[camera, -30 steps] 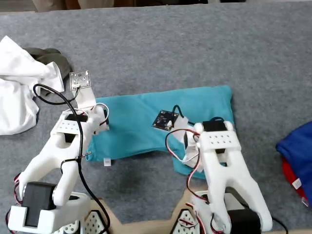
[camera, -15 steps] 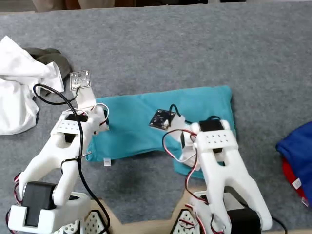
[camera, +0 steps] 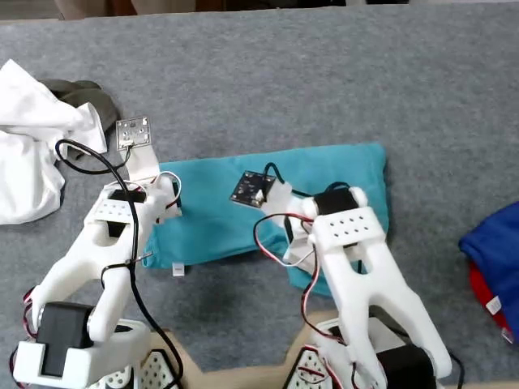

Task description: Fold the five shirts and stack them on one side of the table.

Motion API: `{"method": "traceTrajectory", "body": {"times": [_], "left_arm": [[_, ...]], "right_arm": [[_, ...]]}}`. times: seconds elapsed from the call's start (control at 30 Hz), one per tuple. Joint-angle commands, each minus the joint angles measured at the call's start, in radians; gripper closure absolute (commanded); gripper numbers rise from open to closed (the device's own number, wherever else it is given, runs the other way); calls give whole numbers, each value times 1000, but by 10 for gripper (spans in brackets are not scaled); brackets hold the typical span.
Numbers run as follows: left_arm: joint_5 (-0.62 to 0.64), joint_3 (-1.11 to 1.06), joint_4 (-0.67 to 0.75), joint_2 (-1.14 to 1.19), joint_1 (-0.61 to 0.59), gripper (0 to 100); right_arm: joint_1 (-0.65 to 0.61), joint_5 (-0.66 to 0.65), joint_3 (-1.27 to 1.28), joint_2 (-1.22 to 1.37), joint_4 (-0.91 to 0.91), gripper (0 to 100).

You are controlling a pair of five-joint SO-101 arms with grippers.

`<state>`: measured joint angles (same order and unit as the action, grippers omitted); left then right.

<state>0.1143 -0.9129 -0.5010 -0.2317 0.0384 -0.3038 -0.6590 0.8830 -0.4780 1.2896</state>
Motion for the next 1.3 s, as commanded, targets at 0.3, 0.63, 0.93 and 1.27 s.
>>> {"method": "traceTrajectory", "body": {"times": [0.3, 0.63, 0.93, 1.27], "left_arm": [[-8, 48, 0, -4, -3, 978], [-9, 48, -5, -4, -3, 977], [-9, 48, -5, -4, -2, 977], [-9, 48, -5, -4, -3, 977]], "right_arm": [[-5, -38, 13, -143, 124, 993], [30, -106, 150, -131, 72, 990], [185, -209, 111, -131, 106, 790], [280, -241, -213, -120, 141, 845]]}}
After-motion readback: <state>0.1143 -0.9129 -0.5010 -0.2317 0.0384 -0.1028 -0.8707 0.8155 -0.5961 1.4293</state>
